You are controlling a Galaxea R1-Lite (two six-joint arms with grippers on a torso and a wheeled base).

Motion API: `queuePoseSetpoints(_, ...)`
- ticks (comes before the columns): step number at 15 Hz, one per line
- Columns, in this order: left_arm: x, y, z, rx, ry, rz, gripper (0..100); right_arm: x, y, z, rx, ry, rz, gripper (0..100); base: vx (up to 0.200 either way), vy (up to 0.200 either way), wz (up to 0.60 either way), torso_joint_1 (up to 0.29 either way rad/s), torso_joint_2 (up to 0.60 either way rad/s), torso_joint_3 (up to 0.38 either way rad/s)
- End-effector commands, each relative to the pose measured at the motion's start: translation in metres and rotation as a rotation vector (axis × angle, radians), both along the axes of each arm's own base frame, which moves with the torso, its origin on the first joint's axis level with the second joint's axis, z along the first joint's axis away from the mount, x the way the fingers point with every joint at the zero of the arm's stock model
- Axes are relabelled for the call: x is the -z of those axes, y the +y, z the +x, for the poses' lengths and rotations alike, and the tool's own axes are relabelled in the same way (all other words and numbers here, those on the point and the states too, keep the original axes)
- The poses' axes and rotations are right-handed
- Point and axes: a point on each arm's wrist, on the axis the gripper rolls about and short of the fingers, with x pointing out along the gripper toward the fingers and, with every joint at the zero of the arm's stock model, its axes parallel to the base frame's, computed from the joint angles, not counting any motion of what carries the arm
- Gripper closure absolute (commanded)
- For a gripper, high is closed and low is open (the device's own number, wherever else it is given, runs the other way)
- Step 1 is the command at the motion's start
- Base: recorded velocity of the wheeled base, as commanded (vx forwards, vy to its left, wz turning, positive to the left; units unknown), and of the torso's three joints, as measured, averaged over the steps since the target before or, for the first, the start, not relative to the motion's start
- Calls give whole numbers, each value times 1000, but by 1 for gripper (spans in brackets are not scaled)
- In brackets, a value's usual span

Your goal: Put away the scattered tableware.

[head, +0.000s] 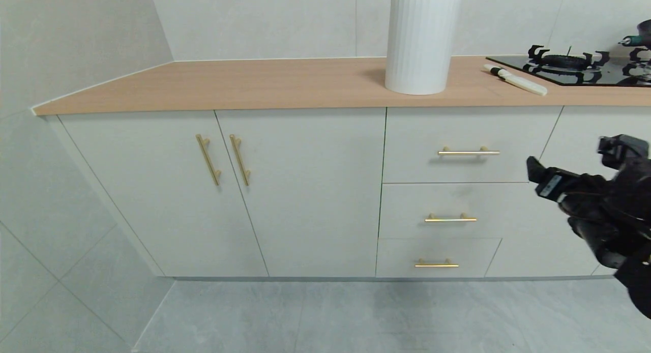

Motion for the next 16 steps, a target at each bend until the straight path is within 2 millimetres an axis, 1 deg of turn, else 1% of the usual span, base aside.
queuePoseSetpoints(1,0,0,0,-2,0,0,0,-37,-19,-120,49,-156,-73,0,0,0,0,0,0,0)
queuePoseSetpoints(2,0,0,0,-2,0,0,0,-35,-24,-148,73,-169,-119,0,0,0,0,0,0,0)
queuePoseSetpoints(3,0,0,0,0,0,0,0,-35,-29,-171,105,-188,-156,0,0,0,0,0,0,0)
queuePoseSetpoints(4,0,0,0,0,0,0,0,-37,-32,-189,127,-204,-177,0,0,0,0,0,0,0)
queuePoseSetpoints(5,0,0,0,-2,1,0,0,-37,-35,-216,139,-219,-204,0,0,0,0,0,0,0)
queuePoseSetpoints(6,0,0,0,0,0,0,0,-35,-38,-239,150,-214,-246,0,0,0,0,0,0,0)
queuePoseSetpoints(8,0,0,0,0,0,0,0,-28,-41,-274,159,-189,-289,0,0,0,0,0,0,0)
queuePoseSetpoints(9,0,0,0,0,0,0,0,-22,-44,-303,155,-167,-293,0,0,0,0,0,0,0)
queuePoseSetpoints(10,0,0,0,-2,0,0,0,-14,-46,-323,152,-149,-296,0,0,0,0,0,0,0)
queuePoseSetpoints(11,0,0,0,-2,0,0,0,-11,-47,-326,156,-119,-287,0,0,0,0,0,0,0)
queuePoseSetpoints(13,0,0,0,0,0,0,0,-13,-48,-326,230,-153,-239,0,0,0,0,0,0,0)
queuePoseSetpoints(14,0,0,0,0,1,0,0,-8,-48,-325,271,-131,-236,0,0,0,0,0,0,0)
queuePoseSetpoints(15,0,0,0,0,0,0,0,-2,-44,-330,342,-130,-245,0,0,0,0,0,0,0)
queuePoseSetpoints(16,0,0,0,0,0,0,0,9,-42,-329,364,-88,-252,0,0,0,0,0,0,0)
